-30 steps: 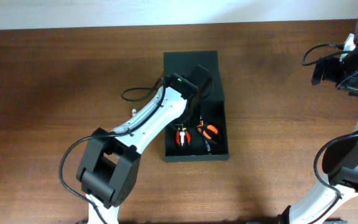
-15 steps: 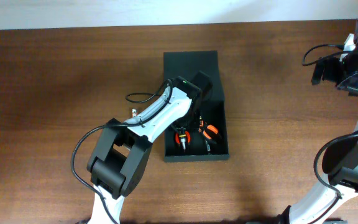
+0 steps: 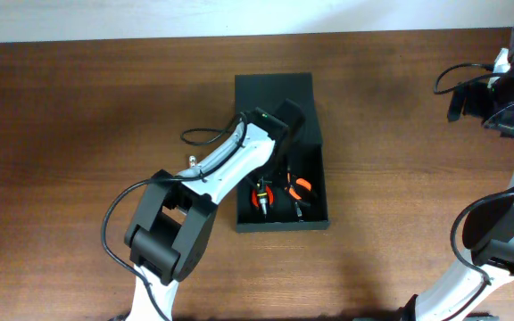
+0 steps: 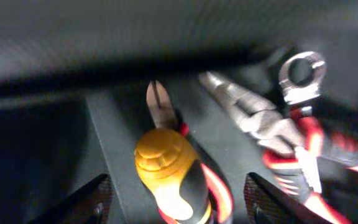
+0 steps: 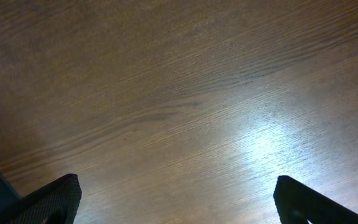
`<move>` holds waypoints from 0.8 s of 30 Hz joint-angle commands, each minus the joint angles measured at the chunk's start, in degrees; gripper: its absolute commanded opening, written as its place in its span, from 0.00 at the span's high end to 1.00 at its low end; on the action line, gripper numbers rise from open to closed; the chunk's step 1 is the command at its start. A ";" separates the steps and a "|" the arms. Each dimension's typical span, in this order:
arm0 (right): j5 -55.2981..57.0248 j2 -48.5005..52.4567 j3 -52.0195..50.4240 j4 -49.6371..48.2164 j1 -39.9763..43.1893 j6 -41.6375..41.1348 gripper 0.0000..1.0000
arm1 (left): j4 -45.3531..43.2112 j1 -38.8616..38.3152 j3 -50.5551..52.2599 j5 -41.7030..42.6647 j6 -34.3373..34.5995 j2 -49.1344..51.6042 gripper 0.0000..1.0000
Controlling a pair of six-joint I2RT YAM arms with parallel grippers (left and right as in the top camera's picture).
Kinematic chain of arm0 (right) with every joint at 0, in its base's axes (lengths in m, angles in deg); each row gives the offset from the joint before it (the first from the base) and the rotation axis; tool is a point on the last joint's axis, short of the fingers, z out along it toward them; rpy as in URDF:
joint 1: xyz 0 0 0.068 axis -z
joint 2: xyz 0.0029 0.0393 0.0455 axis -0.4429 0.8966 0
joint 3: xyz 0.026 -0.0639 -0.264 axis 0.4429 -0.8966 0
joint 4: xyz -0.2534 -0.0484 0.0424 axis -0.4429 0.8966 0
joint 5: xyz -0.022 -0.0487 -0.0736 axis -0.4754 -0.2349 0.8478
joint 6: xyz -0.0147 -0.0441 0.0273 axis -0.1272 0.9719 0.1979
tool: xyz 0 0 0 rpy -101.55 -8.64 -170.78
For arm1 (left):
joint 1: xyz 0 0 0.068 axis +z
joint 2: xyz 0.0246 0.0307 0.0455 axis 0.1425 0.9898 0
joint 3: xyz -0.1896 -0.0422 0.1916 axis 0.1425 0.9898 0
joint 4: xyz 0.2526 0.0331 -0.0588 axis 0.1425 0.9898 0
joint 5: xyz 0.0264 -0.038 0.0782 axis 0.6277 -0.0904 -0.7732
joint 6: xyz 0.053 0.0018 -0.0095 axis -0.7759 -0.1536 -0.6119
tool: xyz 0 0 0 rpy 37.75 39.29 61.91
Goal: Pack container
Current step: 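Lower the screwdriver into the box and open the left gripper, then raise the left gripper and move it over the orange socket rail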
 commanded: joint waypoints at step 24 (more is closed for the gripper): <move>-0.28 -0.42 -0.20 -0.02 0.20 -0.46 0.01 | 31.26 11.69 -35.78 -5.97 -4.11 -0.24 0.01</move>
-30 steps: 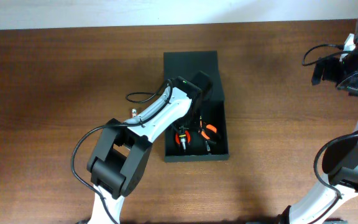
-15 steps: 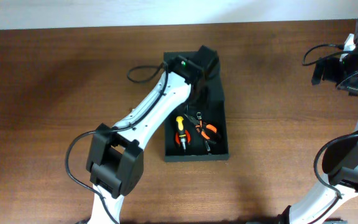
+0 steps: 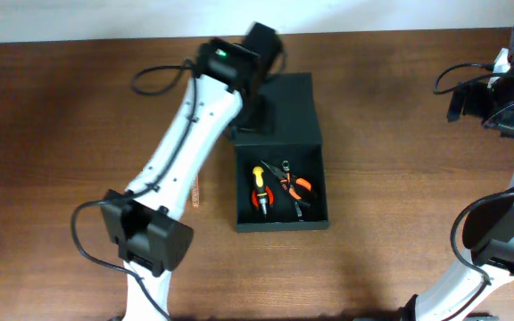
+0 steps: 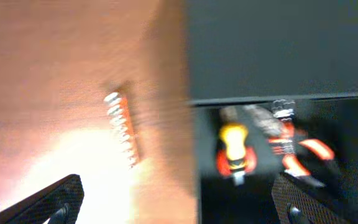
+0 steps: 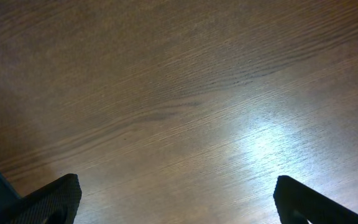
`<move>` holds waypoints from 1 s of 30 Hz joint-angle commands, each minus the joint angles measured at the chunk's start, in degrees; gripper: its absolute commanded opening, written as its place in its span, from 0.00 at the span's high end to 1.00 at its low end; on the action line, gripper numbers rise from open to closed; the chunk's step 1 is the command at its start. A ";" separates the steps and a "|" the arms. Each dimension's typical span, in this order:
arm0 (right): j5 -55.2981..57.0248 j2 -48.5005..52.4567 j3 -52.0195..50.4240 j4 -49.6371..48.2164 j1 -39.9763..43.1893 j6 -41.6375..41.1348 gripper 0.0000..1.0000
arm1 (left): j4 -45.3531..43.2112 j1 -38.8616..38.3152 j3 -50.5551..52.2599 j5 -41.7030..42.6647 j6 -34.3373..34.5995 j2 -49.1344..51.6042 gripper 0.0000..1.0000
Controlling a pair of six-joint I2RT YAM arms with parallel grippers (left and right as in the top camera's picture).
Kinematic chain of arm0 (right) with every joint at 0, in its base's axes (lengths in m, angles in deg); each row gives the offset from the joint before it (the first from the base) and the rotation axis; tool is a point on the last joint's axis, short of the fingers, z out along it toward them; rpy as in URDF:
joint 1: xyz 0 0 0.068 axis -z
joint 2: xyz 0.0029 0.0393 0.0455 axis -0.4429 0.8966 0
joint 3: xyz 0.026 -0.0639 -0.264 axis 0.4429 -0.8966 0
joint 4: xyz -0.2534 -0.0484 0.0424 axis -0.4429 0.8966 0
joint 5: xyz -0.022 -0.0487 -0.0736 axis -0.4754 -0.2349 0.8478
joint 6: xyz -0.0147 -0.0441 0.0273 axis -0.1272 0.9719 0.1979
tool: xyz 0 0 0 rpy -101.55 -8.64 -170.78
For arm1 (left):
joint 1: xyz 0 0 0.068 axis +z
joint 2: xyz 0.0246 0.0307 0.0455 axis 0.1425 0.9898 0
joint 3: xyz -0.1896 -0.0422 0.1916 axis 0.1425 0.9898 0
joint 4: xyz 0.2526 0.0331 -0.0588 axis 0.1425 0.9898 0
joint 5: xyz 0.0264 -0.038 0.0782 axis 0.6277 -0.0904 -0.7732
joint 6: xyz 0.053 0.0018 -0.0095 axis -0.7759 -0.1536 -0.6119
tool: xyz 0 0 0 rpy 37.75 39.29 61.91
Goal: Pack container
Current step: 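Raise the left gripper and move it over the orange socket rail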
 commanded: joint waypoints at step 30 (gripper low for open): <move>-0.28 -0.42 -0.20 0.00 0.20 -0.46 0.01 | 2.10 9.81 11.23 0.57 -5.53 -12.90 0.01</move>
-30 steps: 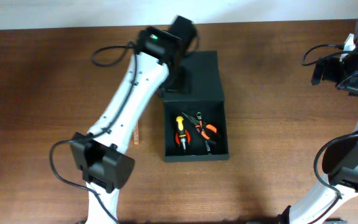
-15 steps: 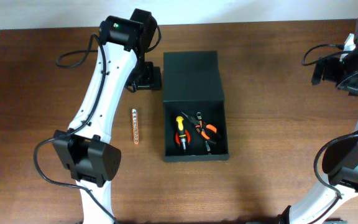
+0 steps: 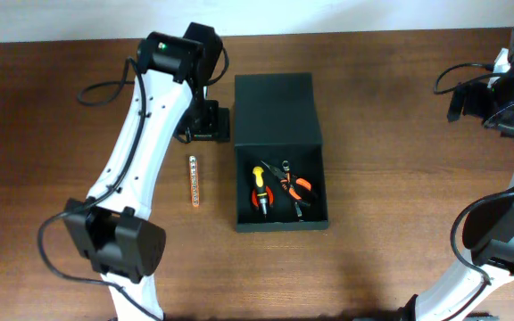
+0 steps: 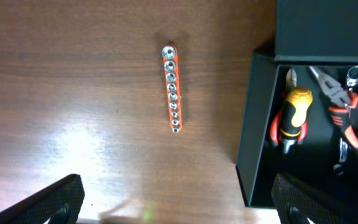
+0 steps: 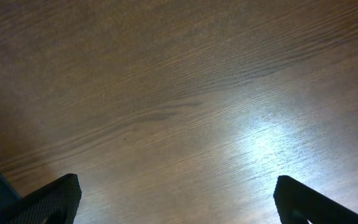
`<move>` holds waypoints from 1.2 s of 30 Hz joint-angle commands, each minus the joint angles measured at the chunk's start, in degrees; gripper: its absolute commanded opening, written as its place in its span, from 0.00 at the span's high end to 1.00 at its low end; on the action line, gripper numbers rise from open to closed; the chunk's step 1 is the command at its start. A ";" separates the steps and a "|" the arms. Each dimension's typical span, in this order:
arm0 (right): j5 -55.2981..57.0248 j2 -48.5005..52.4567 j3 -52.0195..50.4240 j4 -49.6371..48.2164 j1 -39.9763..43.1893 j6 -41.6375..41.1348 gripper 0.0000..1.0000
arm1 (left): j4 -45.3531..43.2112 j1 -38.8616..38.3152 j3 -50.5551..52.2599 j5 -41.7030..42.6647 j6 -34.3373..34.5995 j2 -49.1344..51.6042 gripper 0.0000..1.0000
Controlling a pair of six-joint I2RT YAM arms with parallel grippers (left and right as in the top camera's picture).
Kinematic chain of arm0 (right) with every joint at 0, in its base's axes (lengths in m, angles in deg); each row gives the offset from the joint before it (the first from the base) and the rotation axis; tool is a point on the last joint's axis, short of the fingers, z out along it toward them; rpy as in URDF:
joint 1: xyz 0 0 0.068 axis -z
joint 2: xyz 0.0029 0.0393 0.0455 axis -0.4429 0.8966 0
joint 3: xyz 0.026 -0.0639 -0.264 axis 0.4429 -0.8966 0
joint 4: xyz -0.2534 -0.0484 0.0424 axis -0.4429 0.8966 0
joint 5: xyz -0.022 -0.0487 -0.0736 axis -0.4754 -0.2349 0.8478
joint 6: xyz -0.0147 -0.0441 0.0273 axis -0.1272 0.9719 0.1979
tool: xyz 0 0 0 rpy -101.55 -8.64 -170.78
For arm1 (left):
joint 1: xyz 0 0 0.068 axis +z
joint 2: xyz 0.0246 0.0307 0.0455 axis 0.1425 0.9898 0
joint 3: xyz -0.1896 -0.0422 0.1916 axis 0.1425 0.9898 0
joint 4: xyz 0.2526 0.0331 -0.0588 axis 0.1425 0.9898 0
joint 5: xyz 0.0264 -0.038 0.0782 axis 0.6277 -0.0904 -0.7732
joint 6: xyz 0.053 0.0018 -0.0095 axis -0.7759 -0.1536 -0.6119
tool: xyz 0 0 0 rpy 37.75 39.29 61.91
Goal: Pack container
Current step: 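Raise the left gripper and move it over the orange socket rail, then lower the left gripper onto the socket rail end and close it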
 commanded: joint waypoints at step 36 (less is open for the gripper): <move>-0.28 -0.42 -0.20 0.00 0.20 -0.44 0.01 | -40.09 4.74 46.29 2.91 7.10 -10.14 0.01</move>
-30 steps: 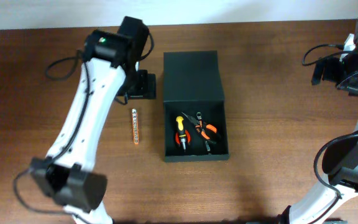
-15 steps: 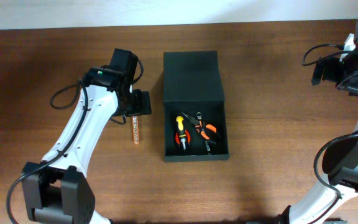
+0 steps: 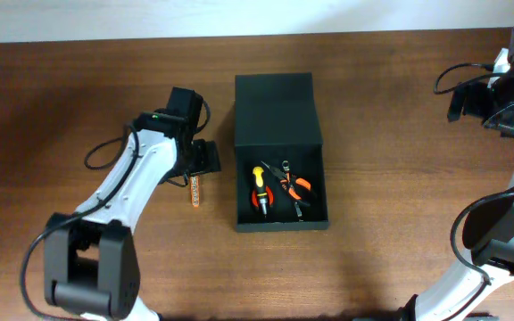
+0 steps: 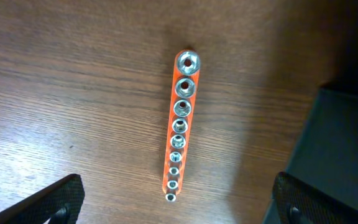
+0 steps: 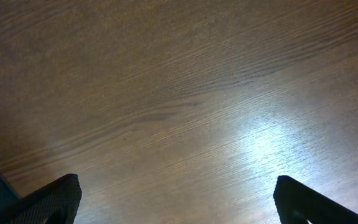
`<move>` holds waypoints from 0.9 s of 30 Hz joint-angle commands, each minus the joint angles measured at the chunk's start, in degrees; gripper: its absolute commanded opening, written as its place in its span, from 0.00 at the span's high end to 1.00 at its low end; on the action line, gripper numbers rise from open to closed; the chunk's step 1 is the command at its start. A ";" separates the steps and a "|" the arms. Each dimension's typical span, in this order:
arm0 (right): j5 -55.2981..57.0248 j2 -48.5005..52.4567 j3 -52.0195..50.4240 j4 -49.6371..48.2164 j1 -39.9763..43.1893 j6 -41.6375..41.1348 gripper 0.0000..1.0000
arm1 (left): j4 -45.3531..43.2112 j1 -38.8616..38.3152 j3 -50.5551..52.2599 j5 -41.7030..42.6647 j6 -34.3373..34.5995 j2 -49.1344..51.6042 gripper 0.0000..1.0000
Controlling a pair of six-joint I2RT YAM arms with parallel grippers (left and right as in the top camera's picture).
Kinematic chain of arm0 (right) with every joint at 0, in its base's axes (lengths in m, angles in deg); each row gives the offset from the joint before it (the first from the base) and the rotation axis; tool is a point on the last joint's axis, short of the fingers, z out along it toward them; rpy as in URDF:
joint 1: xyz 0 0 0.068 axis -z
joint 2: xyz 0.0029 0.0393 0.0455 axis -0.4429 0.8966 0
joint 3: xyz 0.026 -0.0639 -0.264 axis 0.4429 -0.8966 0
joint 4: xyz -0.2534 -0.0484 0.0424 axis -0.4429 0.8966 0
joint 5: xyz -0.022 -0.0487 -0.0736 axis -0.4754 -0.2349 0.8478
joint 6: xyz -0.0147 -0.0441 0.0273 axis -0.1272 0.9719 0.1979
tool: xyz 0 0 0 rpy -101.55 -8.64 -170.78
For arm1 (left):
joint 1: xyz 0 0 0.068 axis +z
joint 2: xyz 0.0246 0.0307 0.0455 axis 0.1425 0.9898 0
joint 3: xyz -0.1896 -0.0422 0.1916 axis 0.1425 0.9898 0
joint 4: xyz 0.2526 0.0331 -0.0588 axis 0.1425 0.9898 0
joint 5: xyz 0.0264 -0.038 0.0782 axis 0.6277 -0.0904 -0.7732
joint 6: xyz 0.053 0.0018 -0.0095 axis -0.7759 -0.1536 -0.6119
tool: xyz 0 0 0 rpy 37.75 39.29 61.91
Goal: Pack container
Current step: 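Lower the left gripper onto the socket rail end and close it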
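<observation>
An orange rail of several silver sockets [image 4: 179,127] lies on the wooden table, left of the black box [image 3: 279,105]; only its lower end [image 3: 195,194] shows from overhead. My left gripper [image 4: 176,211] hangs open low over the rail, one finger on each side. Inside the box lie a yellow-handled screwdriver [image 3: 259,183] and red-handled pliers [image 3: 294,189]. My right gripper [image 5: 178,208] is open over bare wood at the far right.
The box's lid [image 3: 275,109] covers its far half; its dark wall [image 4: 340,155] stands just right of the left gripper. The right arm [image 3: 502,89] stays at the table's right edge. A pale wall strip [image 3: 239,18] borders the far side.
My left gripper has come down from beside the box's far left corner to just above the socket rail, which now fills the wrist view. The right arm has not moved.
My left gripper was open inside the box over the screwdriver and pliers. It then stood above the box's far edge, then left of the box with the socket rail in sight below. Now it hangs low over the rail.
</observation>
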 commanded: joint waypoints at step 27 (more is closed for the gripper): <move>-0.28 -0.44 -0.20 0.02 0.20 -0.44 0.01 | -6.12 3.72 0.52 2.49 -11.10 7.54 0.01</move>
